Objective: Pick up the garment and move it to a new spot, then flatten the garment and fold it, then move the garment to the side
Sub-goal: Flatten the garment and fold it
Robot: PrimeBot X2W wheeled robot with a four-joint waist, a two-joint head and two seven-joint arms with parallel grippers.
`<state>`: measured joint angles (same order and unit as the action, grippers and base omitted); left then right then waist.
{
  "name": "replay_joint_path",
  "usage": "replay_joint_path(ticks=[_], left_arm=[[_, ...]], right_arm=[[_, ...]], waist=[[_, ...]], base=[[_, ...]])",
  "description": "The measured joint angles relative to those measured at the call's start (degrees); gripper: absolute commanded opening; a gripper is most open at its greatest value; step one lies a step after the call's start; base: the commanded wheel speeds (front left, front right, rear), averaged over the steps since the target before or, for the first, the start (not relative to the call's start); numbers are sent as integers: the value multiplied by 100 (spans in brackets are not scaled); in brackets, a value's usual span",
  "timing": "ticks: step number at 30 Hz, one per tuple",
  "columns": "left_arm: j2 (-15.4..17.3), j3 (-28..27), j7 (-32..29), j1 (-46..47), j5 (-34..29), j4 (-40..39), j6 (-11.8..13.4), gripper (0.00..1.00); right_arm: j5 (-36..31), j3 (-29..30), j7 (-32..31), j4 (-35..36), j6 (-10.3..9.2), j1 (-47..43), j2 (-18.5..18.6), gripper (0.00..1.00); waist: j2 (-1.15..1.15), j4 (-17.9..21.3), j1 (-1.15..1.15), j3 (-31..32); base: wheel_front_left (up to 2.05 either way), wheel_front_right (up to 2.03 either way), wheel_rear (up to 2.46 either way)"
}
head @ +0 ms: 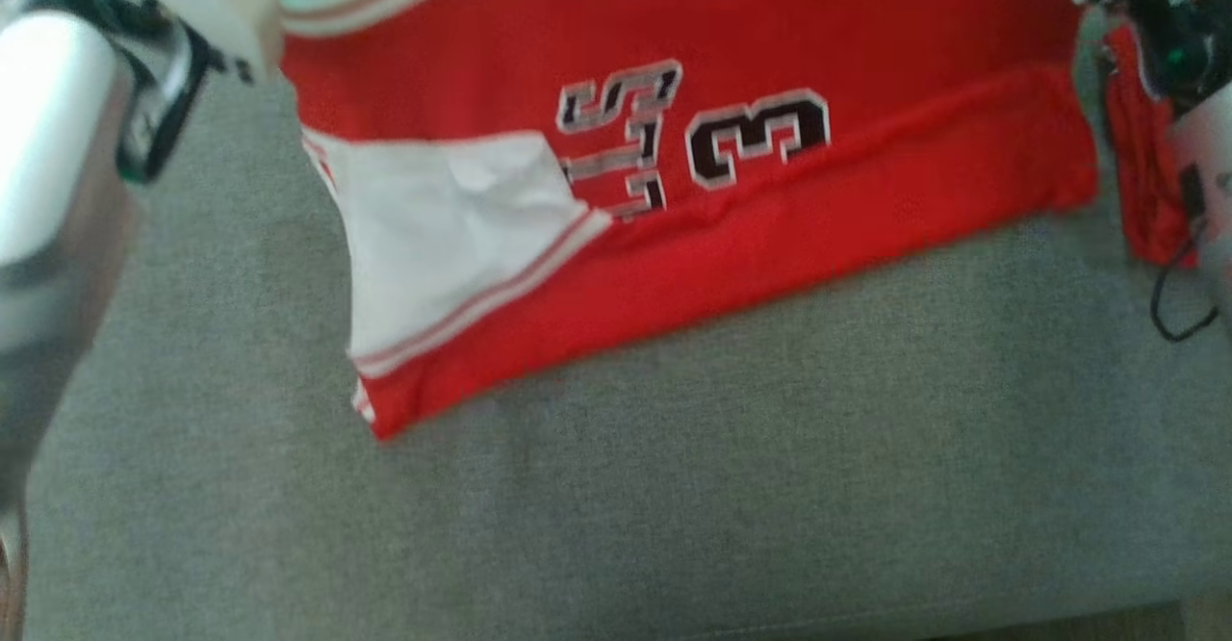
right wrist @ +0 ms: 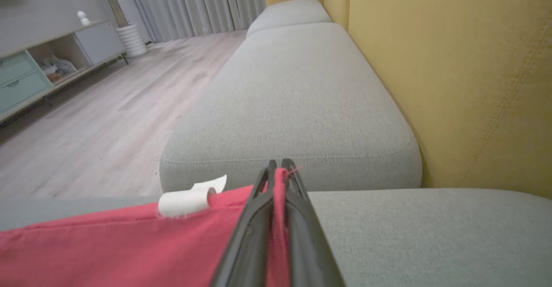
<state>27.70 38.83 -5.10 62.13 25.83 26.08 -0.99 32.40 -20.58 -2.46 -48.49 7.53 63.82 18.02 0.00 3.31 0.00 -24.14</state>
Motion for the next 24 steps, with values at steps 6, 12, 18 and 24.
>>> replay_joint_path(ticks=[6, 12, 18, 24], left_arm=[[-258, -18, 719, 764, -264, 1043, -43, 0], [-643, 94, 1172, 953, -323, 1682, -212, 0], [-748, 376, 1325, 609, -313, 1801, -414, 0], [-684, 803, 1049, -97, -131, 1437, -609, 0]], right_arm=[[208, -109, 436, -232, 0, 402, -104, 0], [543, -433, 681, -380, 0, 463, -85, 0], [1061, -835, 699, -312, 0, 73, 248, 0], [1407, -1313, 594, -148, 0, -485, 672, 0]], waist=[[0, 60, 1, -107], [0, -25, 1, -75], [0, -172, 0, 113], [0, -336, 0, 392]], base=[[0, 0, 0], [0, 0, 0], [0, 0, 0], [0, 0, 0]])
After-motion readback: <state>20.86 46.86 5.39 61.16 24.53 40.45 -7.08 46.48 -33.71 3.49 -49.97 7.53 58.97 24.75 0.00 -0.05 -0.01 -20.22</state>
